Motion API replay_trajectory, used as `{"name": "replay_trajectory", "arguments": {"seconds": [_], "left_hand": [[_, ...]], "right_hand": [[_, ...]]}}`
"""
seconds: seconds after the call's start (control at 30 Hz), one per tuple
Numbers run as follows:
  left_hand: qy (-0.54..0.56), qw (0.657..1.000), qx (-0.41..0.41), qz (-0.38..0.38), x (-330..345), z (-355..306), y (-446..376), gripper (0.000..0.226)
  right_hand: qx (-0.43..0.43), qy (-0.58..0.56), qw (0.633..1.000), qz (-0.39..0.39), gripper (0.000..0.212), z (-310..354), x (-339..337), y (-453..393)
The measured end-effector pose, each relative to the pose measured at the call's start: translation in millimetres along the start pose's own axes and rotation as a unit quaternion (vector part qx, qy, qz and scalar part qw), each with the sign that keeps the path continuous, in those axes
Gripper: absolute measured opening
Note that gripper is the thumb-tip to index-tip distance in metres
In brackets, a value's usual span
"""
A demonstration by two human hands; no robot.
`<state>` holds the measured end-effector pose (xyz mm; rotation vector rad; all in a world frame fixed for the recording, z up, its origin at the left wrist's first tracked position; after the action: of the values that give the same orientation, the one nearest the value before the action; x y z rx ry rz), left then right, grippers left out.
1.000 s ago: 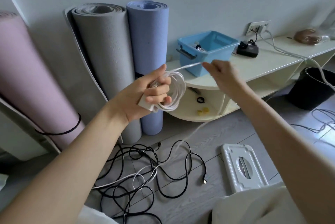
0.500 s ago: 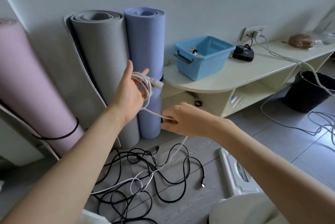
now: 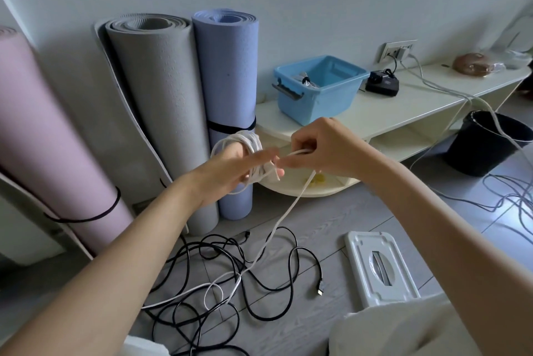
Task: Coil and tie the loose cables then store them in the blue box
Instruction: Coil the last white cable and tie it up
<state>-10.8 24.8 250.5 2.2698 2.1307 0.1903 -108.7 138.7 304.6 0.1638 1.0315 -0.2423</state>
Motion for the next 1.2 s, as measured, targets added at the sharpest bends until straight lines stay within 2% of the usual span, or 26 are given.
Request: {"name": "replay_trajectory", "arguments": {"seconds": [0.1, 0.2, 0.23, 0.33, 0.4, 0.47, 0.53, 0.6, 0.67, 0.73, 0.8, 0.87, 0.93, 1.0, 1.1, 1.17, 1.2], "left_hand": [[-0.036, 0.999, -0.009, 0.036, 8, 5, 2, 0.039], [-0.065, 0.996, -0.011, 0.055, 19, -2, -4, 0.017], [-0.068, 0.996, -0.006, 0.058, 22, -4, -4, 0.018], [-0.03, 0.997, 0.001, 0.073, 27, -10, -4, 0.018], [-0.011, 0.996, 0.01, 0.093, 30, -15, -4, 0.036], [0.012, 0.994, 0.025, 0.103, 33, -21, -2, 0.029], [0.038, 0.993, 0.034, 0.102, 32, -25, 0, 0.021], [0.04, 0.995, 0.034, 0.087, 26, -26, 1, 0.022], [0.046, 0.996, 0.034, 0.069, 18, -24, 2, 0.023], [0.051, 0.997, 0.038, 0.054, 16, -24, 1, 0.023], [0.057, 0.997, 0.045, 0.037, 16, -23, 0, 0.024], [0.062, 0.995, 0.067, 0.032, 19, -25, -1, 0.021], [0.072, 0.992, 0.099, 0.038, 24, -26, -3, 0.02], [0.111, 0.983, 0.142, 0.017, 30, -28, -6, 0.022], [0.197, 0.96, 0.188, -0.066, 33, -28, -10, 0.035], [0.225, 0.954, 0.17, -0.104, 31, -27, -11, 0.048], [0.236, 0.952, 0.158, -0.111, 28, -26, -11, 0.053]], "right_hand": [[0.006, -0.011, 1.0, 0.013, 0.046, -2, 1, -5], [0.035, -0.079, 0.996, 0.014, 0.045, -13, 2, -10], [0.035, -0.107, 0.994, 0.014, 0.044, -14, 3, -11], [0.009, -0.21, 0.977, -0.036, 0.043, -10, -2, -14], [-0.013, -0.286, 0.954, -0.084, 0.029, -8, -6, -16], [-0.033, -0.307, 0.949, -0.061, 0.02, -5, -2, -20], [-0.039, -0.34, 0.939, 0.023, 0.048, -3, 11, -24], [-0.012, -0.357, 0.933, 0.052, 0.068, -1, 19, -24], [0.02, -0.361, 0.932, 0.012, 0.064, -1, 24, -26], [0.047, -0.387, 0.918, -0.066, 0.06, -1, 31, -29], [0.067, -0.442, 0.88, -0.162, 0.057, -3, 38, -32], [0.075, -0.507, 0.822, -0.248, 0.047, -3, 38, -34], [0.087, -0.557, 0.772, -0.295, 0.043, -7, 36, -34], [0.094, -0.603, 0.728, -0.312, 0.043, -13, 36, -34], [0.098, -0.668, 0.667, -0.315, 0.039, -13, 43, -36], [0.09, -0.677, 0.655, -0.323, 0.039, -8, 44, -39], [0.081, -0.672, 0.661, -0.325, 0.04, -7, 44, -41]]}}
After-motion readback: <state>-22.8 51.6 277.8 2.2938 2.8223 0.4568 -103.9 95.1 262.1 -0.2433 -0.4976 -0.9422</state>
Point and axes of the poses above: each hand's wrist, its own y-axis away from the middle knuckle, its own x-axis out of the palm, z = x × y, the point moved 4 cm from there along -y, towards the middle knuckle, and after that the axes turned 14 degrees about z, right-handed, at the moved point
